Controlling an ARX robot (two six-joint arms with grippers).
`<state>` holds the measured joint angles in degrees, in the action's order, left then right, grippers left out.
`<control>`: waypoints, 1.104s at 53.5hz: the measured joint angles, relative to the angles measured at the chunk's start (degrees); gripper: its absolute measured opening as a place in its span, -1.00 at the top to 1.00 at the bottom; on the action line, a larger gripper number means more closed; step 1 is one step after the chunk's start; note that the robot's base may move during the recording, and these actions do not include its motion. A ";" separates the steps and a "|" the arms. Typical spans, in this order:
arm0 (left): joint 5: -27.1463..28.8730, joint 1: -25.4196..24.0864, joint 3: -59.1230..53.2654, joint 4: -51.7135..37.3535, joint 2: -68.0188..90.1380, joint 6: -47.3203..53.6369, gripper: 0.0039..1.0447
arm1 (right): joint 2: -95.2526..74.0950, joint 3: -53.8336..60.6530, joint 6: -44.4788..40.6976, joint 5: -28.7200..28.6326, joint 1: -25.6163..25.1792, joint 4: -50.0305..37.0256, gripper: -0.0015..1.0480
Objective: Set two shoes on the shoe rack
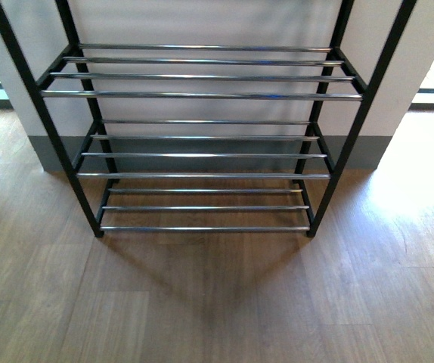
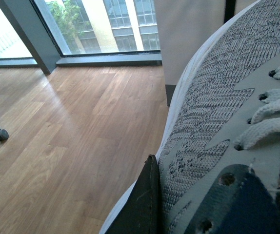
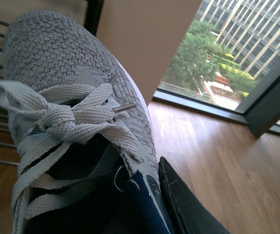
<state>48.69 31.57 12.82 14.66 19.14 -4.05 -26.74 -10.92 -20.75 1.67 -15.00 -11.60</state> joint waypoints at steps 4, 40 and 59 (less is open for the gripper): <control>0.90 -0.09 0.00 0.00 -0.09 0.00 0.98 | 0.07 -0.04 0.00 -0.92 0.15 -0.02 0.97; -0.31 -0.07 0.00 0.00 -0.07 0.00 0.98 | 0.11 0.02 0.02 0.00 0.09 0.00 0.97; -0.26 -0.07 0.00 0.00 -0.04 -0.02 0.98 | 0.11 0.02 0.02 0.13 0.09 0.00 0.97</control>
<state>48.42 31.51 12.82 14.66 19.09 -4.08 -26.63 -10.90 -20.73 1.80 -14.92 -11.60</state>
